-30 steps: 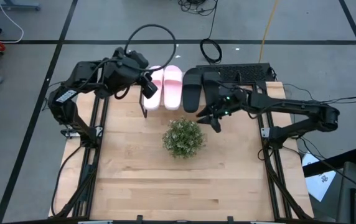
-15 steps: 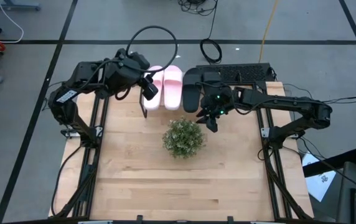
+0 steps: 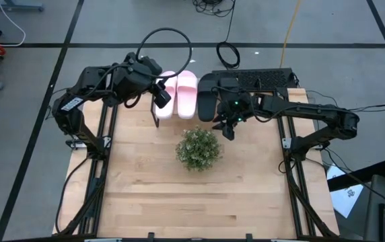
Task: Pick and place slides into the shelf
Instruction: Put the black slipper on the shelf
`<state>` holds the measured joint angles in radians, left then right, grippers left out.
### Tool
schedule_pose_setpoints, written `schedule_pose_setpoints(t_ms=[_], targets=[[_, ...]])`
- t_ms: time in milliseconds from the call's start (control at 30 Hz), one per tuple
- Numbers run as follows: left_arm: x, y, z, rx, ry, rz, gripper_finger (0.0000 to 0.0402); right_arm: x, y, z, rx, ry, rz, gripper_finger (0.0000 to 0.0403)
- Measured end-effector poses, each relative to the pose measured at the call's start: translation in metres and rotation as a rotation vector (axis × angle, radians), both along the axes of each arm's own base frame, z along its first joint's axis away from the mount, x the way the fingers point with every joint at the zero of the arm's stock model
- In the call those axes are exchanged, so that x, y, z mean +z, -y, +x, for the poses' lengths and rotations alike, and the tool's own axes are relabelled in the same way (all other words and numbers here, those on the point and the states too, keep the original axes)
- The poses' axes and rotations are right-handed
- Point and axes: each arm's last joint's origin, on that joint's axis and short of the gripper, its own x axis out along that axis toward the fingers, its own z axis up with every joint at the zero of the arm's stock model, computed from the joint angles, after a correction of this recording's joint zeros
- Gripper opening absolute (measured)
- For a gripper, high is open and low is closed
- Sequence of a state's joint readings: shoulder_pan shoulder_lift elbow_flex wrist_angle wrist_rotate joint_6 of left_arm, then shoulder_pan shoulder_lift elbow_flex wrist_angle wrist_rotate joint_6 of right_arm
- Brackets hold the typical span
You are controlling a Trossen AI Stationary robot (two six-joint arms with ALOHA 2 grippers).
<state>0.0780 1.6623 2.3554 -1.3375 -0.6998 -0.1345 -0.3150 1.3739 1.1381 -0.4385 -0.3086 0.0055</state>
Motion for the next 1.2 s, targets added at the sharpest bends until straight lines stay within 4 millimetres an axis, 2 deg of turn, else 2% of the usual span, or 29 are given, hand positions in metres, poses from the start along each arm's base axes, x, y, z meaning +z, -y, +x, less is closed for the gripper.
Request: schedule_pose_setpoints(t_ms=[733,1033,1200], targets=[[0.000,0.000,0.000,-0.003,-0.003,0.003,0.0189,-0.005,0.007,0.002,-0.019,-0.016,-0.025,0.0148],[0.000,0.000,0.000,-0.004,-0.005,0.005,0.0189,-0.021,0.011,0.013,-0.015,-0.053,-0.011,0.0148],[0.000,0.000,0.000,-0.004,-0.005,0.005,0.0189,-0.020,0.012,0.015,-0.009,-0.033,-0.028,0.0148]])
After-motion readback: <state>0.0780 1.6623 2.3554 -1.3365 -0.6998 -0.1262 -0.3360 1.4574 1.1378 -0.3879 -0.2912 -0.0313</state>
